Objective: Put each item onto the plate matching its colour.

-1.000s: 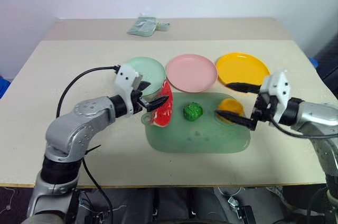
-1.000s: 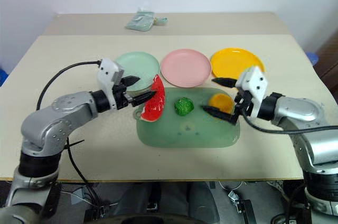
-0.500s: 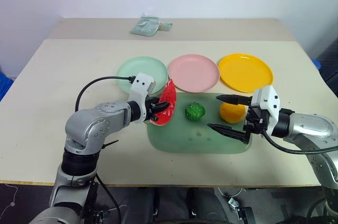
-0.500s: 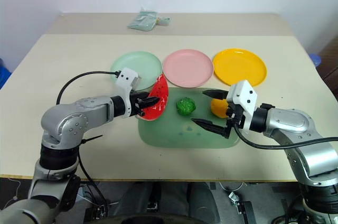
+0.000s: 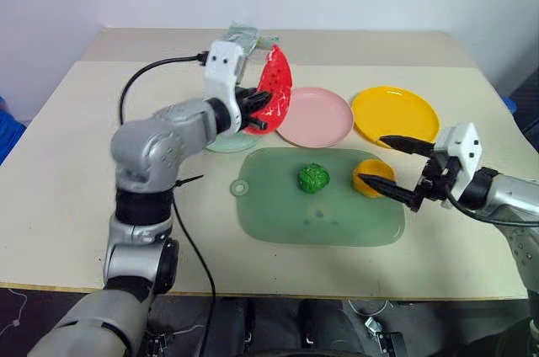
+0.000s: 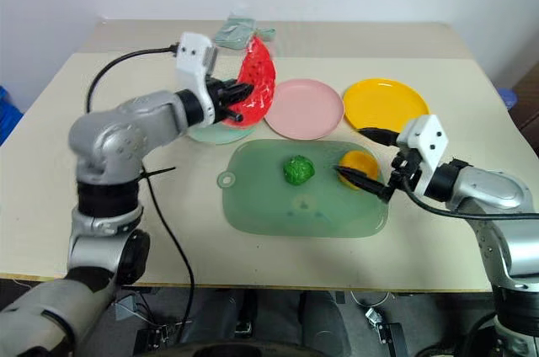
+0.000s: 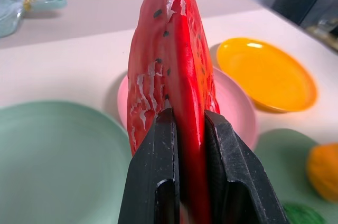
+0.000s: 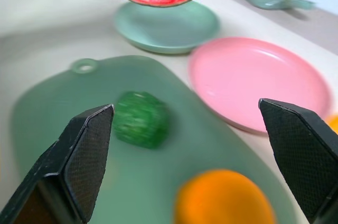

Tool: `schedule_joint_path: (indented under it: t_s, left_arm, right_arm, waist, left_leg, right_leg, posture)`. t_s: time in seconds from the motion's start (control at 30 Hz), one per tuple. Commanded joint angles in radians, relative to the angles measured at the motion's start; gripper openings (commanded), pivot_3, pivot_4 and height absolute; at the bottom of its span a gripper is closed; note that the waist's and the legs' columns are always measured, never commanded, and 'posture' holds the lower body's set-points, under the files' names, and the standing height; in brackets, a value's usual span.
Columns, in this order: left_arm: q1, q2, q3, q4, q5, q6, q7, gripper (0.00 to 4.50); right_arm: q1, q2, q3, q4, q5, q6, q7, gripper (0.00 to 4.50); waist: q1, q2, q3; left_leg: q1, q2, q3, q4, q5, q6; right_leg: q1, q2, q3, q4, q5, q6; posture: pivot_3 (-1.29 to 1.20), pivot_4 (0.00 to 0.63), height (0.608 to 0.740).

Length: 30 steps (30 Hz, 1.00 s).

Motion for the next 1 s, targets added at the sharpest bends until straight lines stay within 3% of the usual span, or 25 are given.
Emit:
schedule_joint_path:
  t_s: [0.03,0.17,0.3,0.53,0.57,0.7,0.77,0.83,1.0]
  left_arm:
    - [-0.155,-0.068,-0.054,0.345,0.111,-0.218,-0.058,0.22]
    - [-0.294,-0.135,-0.063,0.713,0.200,-0.418,-0.104,0.22]
    - [-0.369,-0.176,-0.031,0.920,0.231,-0.500,-0.138,0.22]
    - [-0.421,-0.188,0.033,1.000,0.236,-0.562,-0.162,3.44]
    - [-0.426,-0.176,0.053,0.975,0.222,-0.554,-0.175,3.89]
    - [-0.378,-0.122,0.072,0.781,0.208,-0.519,-0.226,3.89]
    - [-0.248,-0.063,0.069,0.509,0.139,-0.457,-0.354,4.35]
    - [-0.076,0.033,0.021,0.234,0.091,-0.454,-0.526,4.48]
    - [0.170,0.185,-0.110,-0.072,0.056,-0.423,-0.746,4.48]
  right_arm:
    - [0.011,-0.034,-0.059,0.032,-0.023,-0.041,0.011,4.50]
    - [0.059,-0.041,-0.104,0.035,-0.030,-0.055,0.009,4.50]
    - [0.105,-0.031,-0.135,0.007,-0.027,-0.057,-0.006,4.50]
    - [0.135,-0.025,-0.153,-0.005,-0.023,-0.066,-0.023,4.50]
    - [0.131,-0.028,-0.152,-0.004,-0.022,-0.064,-0.024,4.50]
    - [0.119,-0.037,-0.148,-0.022,-0.014,-0.046,-0.036,4.50]
    - [0.105,-0.042,-0.143,-0.043,-0.004,-0.024,-0.049,4.50]
    - [0.100,-0.045,-0.133,-0.062,0.002,-0.004,-0.055,4.50]
    - [0.121,-0.048,-0.148,-0.058,0.009,0.041,-0.059,4.50]
  waist:
    - [0.003,-0.001,0.000]
    - [-0.002,-0.001,0.001]
    - [-0.005,-0.001,0.001]
    - [-0.004,-0.002,0.001]
    - [-0.003,-0.002,0.001]
    - [-0.004,-0.002,0.001]
    - [-0.009,0.000,0.000]
    - [-0.018,0.003,-0.002]
    - [-0.011,0.002,-0.001]
  left_leg:
    - [0.000,0.000,0.000,0.000,0.000,0.000]
    - [-0.001,-0.001,0.001,-0.001,0.000,0.001]
    - [-0.001,-0.001,0.002,-0.002,0.000,0.001]
    - [-0.001,-0.001,0.002,-0.002,0.000,0.001]
    - [-0.001,-0.001,0.002,-0.002,0.000,0.001]
    - [-0.001,-0.001,0.002,-0.002,0.000,0.001]
    - [-0.001,0.000,0.001,-0.002,0.001,0.001]
    - [-0.001,0.000,0.002,-0.004,0.001,0.000]
    - [-0.001,0.001,-0.001,-0.002,0.002,-0.002]
  right_leg:
    - [0.000,0.000,0.000,0.000,0.000,0.000]
    - [-0.002,0.000,0.000,0.000,0.000,0.000]
    - [-0.003,0.000,0.000,0.000,0.000,0.001]
    - [-0.003,0.000,0.000,0.001,0.000,0.001]
    - [-0.003,0.000,0.000,0.001,0.000,0.001]
    - [-0.003,-0.001,0.000,0.001,0.000,0.001]
    - [-0.004,-0.001,0.001,0.001,0.000,0.001]
    - [-0.004,-0.002,0.003,0.001,0.000,0.001]
    - [-0.003,-0.002,0.003,0.002,0.000,0.000]
  posture:
    - [0.00,0.150,0.740]
    - [0.00,0.150,0.740]
    - [0.00,0.150,0.740]
    - [0.00,0.150,0.740]
    - [0.00,0.150,0.740]
    - [0.00,0.150,0.740]
    - [0.00,0.150,0.740]
    - [0.00,0.150,0.740]
    - [0.00,0.150,0.740]
